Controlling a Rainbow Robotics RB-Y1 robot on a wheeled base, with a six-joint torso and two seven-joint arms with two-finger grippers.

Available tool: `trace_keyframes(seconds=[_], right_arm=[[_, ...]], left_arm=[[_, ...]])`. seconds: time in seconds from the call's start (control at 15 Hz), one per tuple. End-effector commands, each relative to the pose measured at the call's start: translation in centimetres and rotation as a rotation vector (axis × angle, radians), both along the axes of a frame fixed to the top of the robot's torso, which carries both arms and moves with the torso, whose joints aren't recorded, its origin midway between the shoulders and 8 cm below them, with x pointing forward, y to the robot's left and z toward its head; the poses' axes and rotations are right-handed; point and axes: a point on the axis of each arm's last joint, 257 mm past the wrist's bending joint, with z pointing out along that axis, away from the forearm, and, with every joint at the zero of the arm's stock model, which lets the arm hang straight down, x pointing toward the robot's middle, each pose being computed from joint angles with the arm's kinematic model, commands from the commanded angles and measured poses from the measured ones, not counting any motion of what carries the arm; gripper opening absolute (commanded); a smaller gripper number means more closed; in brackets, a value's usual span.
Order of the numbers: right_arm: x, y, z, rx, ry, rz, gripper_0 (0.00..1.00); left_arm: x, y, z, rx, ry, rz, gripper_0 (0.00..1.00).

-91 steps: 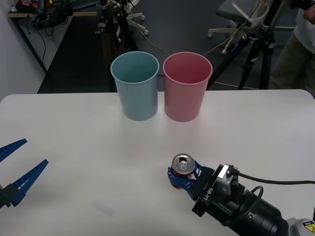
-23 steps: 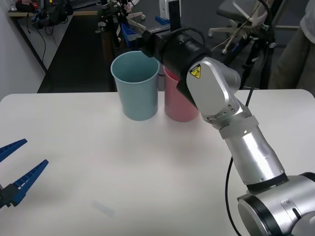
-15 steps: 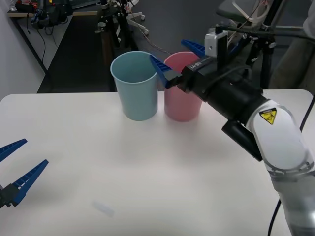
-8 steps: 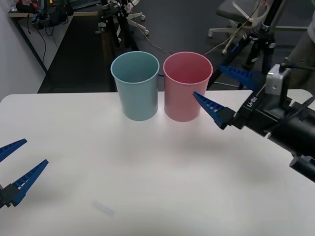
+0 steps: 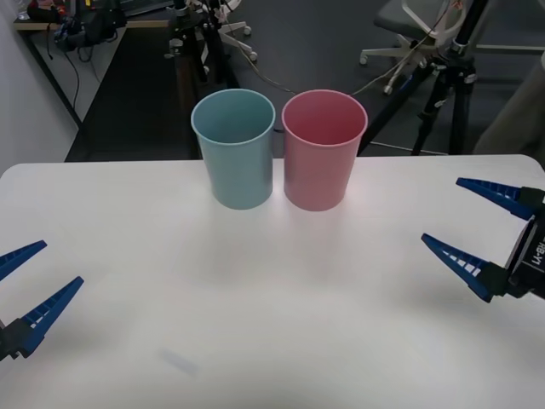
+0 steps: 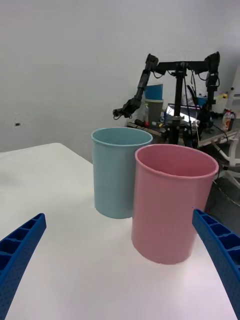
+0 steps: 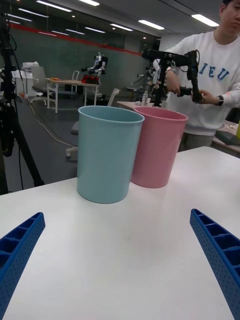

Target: Grasp the object on the table and drop it into the matching bin: aluminum can to the light blue bin, PET bottle to the pink bin.

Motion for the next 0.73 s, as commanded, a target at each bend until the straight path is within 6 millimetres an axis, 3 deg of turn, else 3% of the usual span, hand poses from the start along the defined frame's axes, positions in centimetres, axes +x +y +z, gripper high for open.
trace_keyframes(seconds=[0.07,0.4,0.73], right_arm=[[-1.6,-2.7,-1.8,-0.007,0.006,-0.033,1.0],[-3.7,-5.9,-3.3,-0.006,0.052,-0.1,1.0],[-3.9,-6.5,-3.6,-0.003,0.06,-0.12,1.0]], left_arm=[[0.0,0.0,0.0,0.0,0.0,0.0,1.0],[0.0,0.0,0.0,0.0,0.0,0.0,1.0],[0.0,0.0,0.0,0.0,0.0,0.0,1.0]])
